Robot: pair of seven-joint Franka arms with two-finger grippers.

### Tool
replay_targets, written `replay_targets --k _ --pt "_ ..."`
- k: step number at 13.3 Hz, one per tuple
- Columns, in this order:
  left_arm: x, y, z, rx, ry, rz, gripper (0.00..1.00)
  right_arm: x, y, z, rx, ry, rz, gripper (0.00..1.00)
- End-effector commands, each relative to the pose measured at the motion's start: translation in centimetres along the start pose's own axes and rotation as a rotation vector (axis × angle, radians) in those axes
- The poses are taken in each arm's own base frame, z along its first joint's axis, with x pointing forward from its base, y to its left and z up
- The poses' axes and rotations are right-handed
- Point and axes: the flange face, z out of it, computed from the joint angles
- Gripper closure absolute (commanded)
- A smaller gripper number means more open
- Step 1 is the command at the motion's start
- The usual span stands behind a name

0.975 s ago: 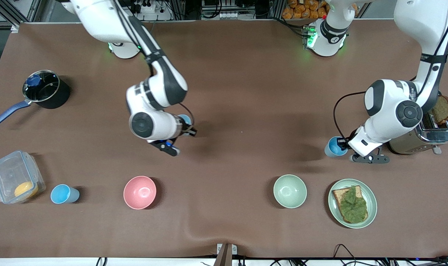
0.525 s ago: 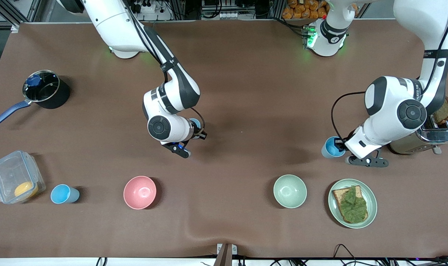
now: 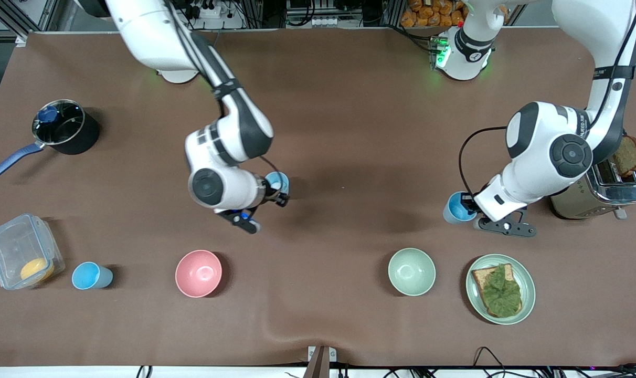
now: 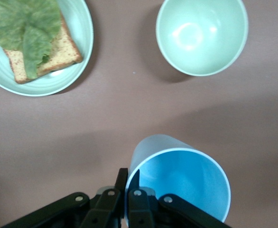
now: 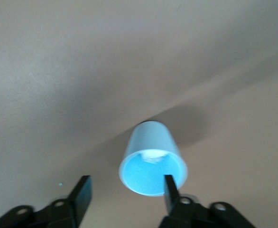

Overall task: Stack blue cups with both arms
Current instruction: 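Withdraw the right gripper while the left gripper carries its cup over the placed cup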

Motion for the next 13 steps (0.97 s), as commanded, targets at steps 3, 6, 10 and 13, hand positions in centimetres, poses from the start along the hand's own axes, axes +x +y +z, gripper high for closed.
replay_targets --k 3,6,10,13 --pt "0.0 7.5 -4.5 -0.034 -0.005 -0.110 1.00 4.9 9.4 -8.5 -0.154 0.008 -0.204 0.00" --pt "-0.8 13.1 -4.9 -0.037 -0.009 -0.185 1.00 7.3 14.9 -11.9 -0.204 -0.011 -0.292 0.00" --pt "-3.0 23.0 -3.7 -0.036 -0.026 -0.340 1.00 7.3 20.9 -16.8 -0.235 0.034 -0.344 0.00" --pt "-3.7 29.8 -2.3 -0.066 -0.042 -0.444 1.00 3.4 24.4 -20.3 -0.185 0.061 -0.342 0.00"
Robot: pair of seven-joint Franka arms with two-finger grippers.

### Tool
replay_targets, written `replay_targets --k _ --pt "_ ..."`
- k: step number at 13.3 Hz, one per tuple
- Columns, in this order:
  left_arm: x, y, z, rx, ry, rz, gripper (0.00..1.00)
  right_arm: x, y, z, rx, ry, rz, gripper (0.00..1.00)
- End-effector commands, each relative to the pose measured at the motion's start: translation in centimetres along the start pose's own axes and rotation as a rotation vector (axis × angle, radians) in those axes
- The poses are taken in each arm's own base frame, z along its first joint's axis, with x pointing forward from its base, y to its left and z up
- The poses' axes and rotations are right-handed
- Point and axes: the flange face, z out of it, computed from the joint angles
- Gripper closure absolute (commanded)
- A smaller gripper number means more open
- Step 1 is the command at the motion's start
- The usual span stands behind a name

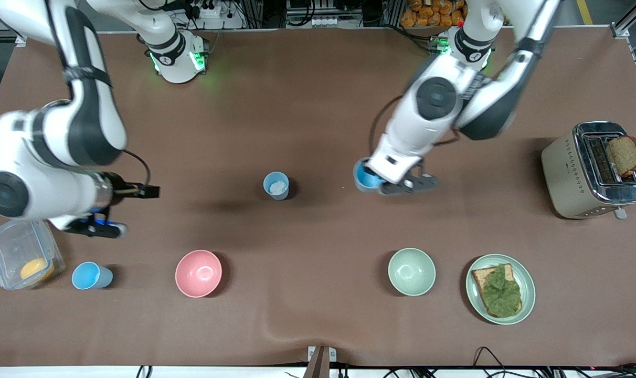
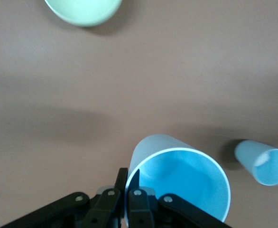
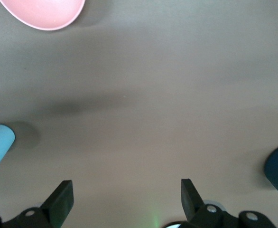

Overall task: Stack blue cups with both arms
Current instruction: 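Withdraw the right gripper while the left gripper carries its cup over the placed cup, then lower the held cup into the placed blue cup with the left gripper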

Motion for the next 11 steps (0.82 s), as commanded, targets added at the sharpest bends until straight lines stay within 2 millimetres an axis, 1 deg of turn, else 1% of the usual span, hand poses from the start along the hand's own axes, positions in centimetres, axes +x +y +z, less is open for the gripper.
replay_targets --k 1,2,3,4,5,6,8,9,11 --pt "-1.7 6.0 0.8 -0.038 -0.013 -0.104 1.00 -6.3 2.5 -2.6 0.030 0.034 -0.020 0.00" --pt "-3.1 8.4 1.4 -0.053 -0.014 -0.136 1.00 -7.3 3.7 -3.8 0.047 0.053 -0.013 0.00" --pt "-4.0 10.2 1.9 -0.077 -0.013 -0.162 1.00 -7.5 4.7 -4.4 0.053 0.067 -0.006 0.00" --pt "-4.1 11.1 2.7 -0.101 -0.007 -0.198 1.00 -7.8 5.8 -5.1 0.053 0.081 -0.013 0.00" --pt "-5.5 12.6 3.6 -0.131 -0.002 -0.214 1.00 -8.3 7.3 -6.0 0.046 0.102 -0.024 0.00" --pt "-5.9 13.5 4.6 -0.157 0.016 -0.247 1.00 -8.9 7.9 -6.8 0.018 0.122 -0.060 0.00" --pt "-7.7 15.4 6.7 -0.170 0.045 -0.259 1.00 -9.9 8.8 -8.1 -0.030 0.154 -0.111 0.00" --pt "-8.6 16.3 7.9 -0.174 0.064 -0.264 1.00 -10.1 9.9 -8.5 -0.025 0.161 -0.112 0.00" --pt "-9.4 17.7 9.7 -0.167 0.089 -0.285 1.00 -10.2 10.7 -9.2 -0.032 0.175 -0.166 0.00"
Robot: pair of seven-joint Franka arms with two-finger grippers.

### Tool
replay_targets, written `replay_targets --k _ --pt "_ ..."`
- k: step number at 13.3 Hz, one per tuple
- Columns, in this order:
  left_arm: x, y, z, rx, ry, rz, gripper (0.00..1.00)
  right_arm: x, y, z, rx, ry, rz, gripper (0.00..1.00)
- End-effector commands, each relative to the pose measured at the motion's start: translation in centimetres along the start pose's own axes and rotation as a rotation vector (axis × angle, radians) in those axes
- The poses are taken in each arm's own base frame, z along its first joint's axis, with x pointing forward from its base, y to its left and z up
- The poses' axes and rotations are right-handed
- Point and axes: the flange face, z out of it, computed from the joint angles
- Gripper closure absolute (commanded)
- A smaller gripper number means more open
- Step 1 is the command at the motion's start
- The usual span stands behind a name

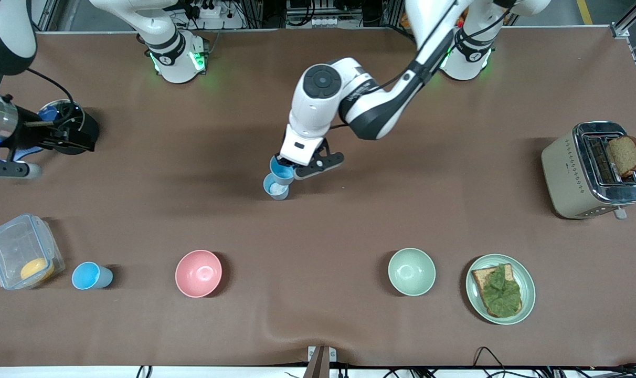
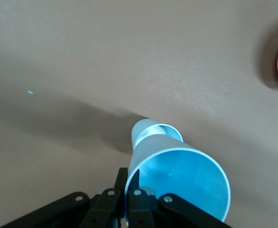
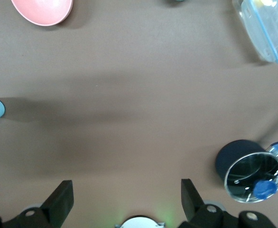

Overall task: Stack blue cups with both arms
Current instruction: 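Lower the held cup into the placed blue cup with the left gripper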

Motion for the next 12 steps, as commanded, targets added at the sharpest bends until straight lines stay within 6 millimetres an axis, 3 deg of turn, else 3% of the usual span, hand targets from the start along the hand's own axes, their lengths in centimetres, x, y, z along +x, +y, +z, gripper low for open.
replay_targets --k 1,6,11,12 --pt "-1.1 1.5 1.7 -0.009 0.049 -0.015 1.00 -0.9 1.3 -0.6 -0.016 0.022 -0.040 0.00" --pt "-1.7 1.5 4.4 -0.022 0.055 -0.002 1.00 -0.7 1.1 -0.9 -0.009 0.032 0.095 0.00" --pt "-1.6 1.2 6.1 -0.029 0.052 -0.006 1.00 -0.6 1.0 -0.9 -0.006 0.029 0.097 0.00" --pt "-1.6 1.2 6.2 -0.027 0.051 -0.007 0.84 -0.6 0.9 -0.9 -0.005 0.029 0.096 0.00"
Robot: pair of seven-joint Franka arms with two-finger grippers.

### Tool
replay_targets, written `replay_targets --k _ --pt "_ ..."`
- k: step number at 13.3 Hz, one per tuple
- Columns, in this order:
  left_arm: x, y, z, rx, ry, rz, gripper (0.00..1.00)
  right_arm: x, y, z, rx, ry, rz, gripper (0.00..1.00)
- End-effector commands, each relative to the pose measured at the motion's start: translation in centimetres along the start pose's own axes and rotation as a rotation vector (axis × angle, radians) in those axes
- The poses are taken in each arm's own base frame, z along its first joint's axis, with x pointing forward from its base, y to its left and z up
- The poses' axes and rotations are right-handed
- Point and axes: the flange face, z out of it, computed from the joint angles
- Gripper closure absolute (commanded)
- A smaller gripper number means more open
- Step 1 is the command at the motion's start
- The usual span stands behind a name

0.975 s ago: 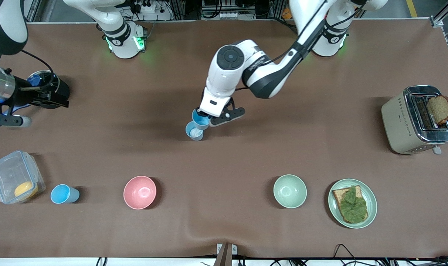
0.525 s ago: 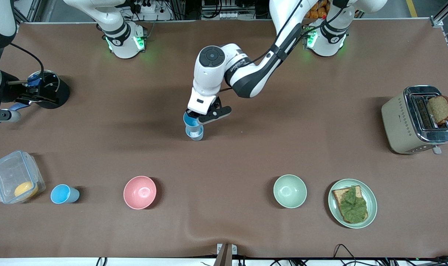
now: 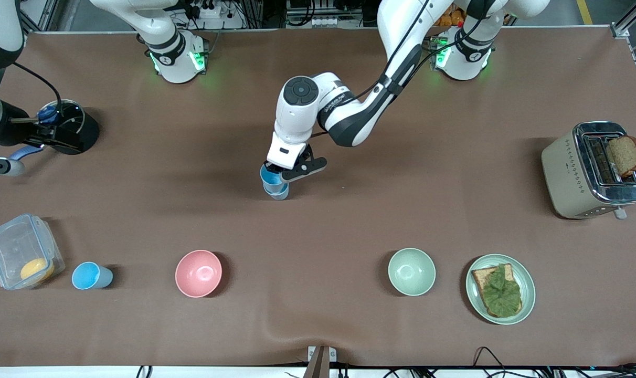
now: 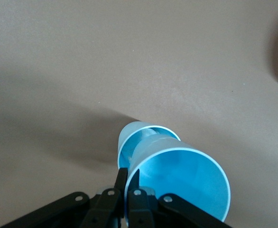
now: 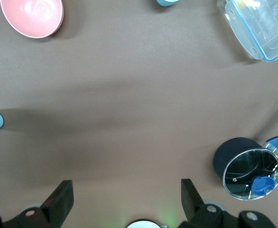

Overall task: Stack blue cups with both arms
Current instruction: 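Lower the held cup into the placed blue cup with the left gripper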

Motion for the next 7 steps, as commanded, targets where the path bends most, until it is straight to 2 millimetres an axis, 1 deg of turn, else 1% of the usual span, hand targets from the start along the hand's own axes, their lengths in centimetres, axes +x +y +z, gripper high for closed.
replay_targets --k 1,2,3,4,5,7 --pt "0.3 0.5 0.0 -0.013 0.016 -0.008 0.61 -0.4 -0.1 -0.4 -0.008 0.013 0.021 0.00" --pt "0.4 0.5 -0.2 -0.014 0.019 -0.003 0.42 -0.4 -0.3 -0.5 -0.003 0.018 0.047 0.00" --pt "0.6 0.6 -0.7 -0.022 0.022 -0.006 0.29 -0.4 -0.2 -0.5 -0.001 0.016 0.065 0.00" --pt "1.3 0.8 -1.7 -0.034 0.030 -0.014 0.27 -0.4 -0.2 -0.5 -0.001 0.013 0.065 0.00" --pt "2.5 0.9 -3.3 -0.050 0.050 -0.021 0.27 -0.4 -0.2 -0.5 0.000 0.013 0.068 0.00" --pt "5.8 0.6 -7.5 -0.075 0.088 -0.041 0.27 -0.4 0.1 -0.3 0.000 0.006 0.074 0.00"
